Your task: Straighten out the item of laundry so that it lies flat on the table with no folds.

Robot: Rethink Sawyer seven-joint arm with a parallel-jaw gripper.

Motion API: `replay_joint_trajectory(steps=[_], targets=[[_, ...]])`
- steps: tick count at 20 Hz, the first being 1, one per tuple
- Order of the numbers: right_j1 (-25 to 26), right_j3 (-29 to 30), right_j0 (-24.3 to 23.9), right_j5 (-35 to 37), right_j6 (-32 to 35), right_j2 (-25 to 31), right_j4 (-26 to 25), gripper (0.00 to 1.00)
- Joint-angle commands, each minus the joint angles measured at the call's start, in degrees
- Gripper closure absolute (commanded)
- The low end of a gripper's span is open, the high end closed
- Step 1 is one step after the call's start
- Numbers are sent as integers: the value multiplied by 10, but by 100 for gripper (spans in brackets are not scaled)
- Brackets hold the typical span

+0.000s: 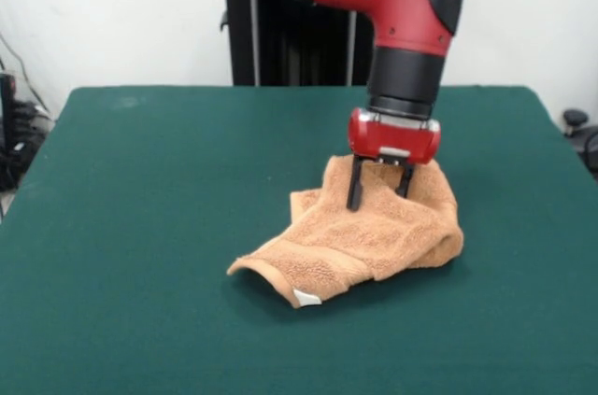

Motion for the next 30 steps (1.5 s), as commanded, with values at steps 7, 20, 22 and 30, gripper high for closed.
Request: replay_joint_trajectory(steps=[7, 20, 22, 30], targets=[[56, -49, -1, 92, 69, 9, 18, 0], [-52, 18, 32, 200, 81, -20, 36, 100], [-62, 20, 45, 214, 79, -36, 31, 100], [-79, -3, 97, 291, 108, -72, 38, 100]])
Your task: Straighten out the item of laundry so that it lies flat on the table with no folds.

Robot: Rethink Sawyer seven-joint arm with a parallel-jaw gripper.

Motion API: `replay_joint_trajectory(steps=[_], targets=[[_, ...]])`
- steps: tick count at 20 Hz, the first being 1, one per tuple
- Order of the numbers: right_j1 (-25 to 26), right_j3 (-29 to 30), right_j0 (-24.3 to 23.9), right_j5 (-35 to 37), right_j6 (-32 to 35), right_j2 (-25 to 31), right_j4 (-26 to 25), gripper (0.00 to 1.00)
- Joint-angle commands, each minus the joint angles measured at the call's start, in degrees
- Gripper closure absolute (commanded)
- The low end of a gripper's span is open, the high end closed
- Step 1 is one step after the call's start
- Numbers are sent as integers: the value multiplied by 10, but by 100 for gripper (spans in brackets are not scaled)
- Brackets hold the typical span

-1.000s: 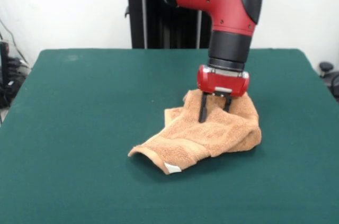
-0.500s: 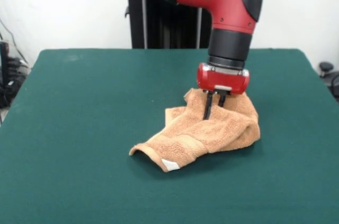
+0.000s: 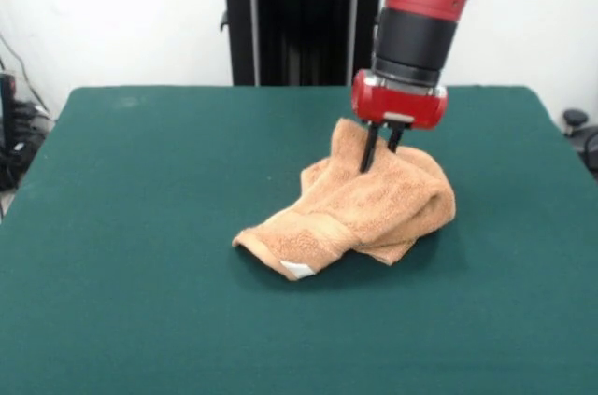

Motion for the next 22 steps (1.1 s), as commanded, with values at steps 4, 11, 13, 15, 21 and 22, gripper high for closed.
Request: replay_joint_trajectory(steps=[4, 11, 13, 15, 21, 22], targets=[[-14, -3, 47, 110, 119, -6, 35, 100], [-25, -58, 97, 208, 142, -30, 68, 100], [-28, -80, 110, 247, 150, -37, 75, 100], [-33, -100, 117, 284, 156, -41, 79, 100], [-45, -146, 132, 368, 169, -53, 81, 100], [-45, -149, 133, 372, 167, -54, 79, 100]])
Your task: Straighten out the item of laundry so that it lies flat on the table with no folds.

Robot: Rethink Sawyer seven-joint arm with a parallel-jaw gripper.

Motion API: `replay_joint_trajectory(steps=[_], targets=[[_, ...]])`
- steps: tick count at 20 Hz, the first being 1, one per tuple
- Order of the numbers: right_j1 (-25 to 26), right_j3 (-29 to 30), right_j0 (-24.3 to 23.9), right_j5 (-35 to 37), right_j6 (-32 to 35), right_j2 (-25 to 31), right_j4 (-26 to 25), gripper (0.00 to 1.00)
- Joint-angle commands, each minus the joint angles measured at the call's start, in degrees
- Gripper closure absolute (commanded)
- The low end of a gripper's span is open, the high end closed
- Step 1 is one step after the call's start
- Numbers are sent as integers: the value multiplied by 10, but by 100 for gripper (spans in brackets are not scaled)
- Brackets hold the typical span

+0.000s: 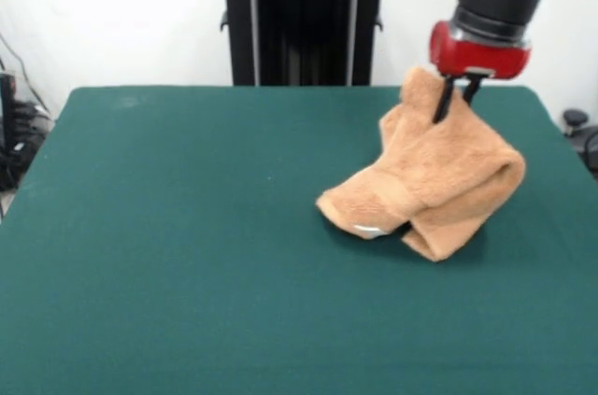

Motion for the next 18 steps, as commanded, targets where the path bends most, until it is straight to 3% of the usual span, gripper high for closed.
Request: replay_joint_trajectory(steps=[1, 4, 8, 11, 18], targets=[[-5, -77, 19, 105, 161, -8, 29, 100], [-5, -65, 9, 94, 138, -12, 10, 100], [-37, -1, -34, 56, 72, -7, -32, 100], [-78, 69, -83, 10, 21, 16, -64, 100], [-133, 166, -181, -75, -6, 83, -135, 100]])
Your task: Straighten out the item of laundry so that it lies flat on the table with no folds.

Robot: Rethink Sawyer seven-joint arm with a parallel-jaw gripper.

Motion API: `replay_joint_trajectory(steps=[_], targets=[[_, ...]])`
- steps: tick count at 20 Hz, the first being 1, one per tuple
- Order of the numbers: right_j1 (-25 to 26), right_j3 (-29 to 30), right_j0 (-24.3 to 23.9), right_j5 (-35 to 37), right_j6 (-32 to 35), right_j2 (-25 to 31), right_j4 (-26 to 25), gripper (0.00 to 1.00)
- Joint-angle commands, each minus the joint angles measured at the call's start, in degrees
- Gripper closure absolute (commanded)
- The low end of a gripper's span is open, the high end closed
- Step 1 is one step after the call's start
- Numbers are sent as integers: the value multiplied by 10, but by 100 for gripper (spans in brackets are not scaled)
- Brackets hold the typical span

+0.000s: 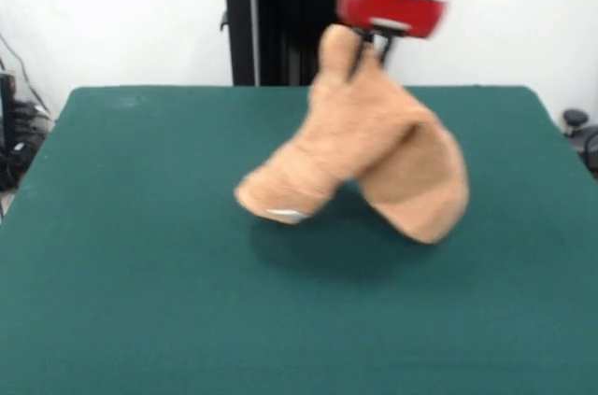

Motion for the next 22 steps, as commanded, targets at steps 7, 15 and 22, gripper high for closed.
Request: replay_joint_trajectory(steps=[7, 15, 22], targets=[[-2, 139, -118, -147, -3, 114, -165, 100], [42, 127, -122, -194, 52, 117, -230, 100], [22, 112, -39, -122, 122, 87, -165, 100]])
